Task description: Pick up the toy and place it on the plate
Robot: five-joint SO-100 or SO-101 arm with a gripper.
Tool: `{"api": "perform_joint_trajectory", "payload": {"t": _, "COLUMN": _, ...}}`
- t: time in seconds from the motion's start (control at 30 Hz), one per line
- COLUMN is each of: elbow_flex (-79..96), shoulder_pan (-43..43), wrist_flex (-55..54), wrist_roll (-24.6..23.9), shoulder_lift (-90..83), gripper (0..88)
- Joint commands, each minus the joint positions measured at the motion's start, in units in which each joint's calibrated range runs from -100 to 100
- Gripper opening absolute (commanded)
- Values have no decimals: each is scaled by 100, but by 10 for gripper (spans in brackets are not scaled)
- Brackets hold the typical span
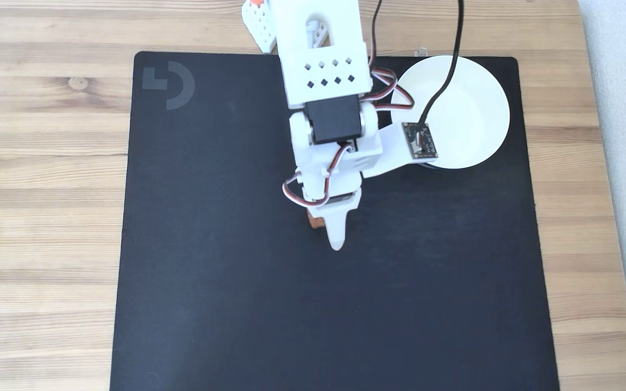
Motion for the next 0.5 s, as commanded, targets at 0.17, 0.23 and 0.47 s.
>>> {"api": "perform_joint_trajectory", "payload": {"t": 0.17, "elbow_flex": -142, "shoulder_pan": 71, "wrist_flex": -263, "wrist_roll": -22, "shoulder_lift": 705, "gripper": 413}}
{"api": "perform_joint_trajectory", "payload": {"t": 0.23, "elbow_flex": -160, "shoulder_pan": 71, "wrist_flex": -297, "wrist_roll": -22, "shoulder_lift": 805, "gripper": 413}}
{"api": "perform_joint_trajectory", "payload": {"t": 0.47, "elbow_flex": -169, "shoulder_pan": 71, "wrist_flex": -297, "wrist_roll": -22, "shoulder_lift": 847, "gripper": 413}}
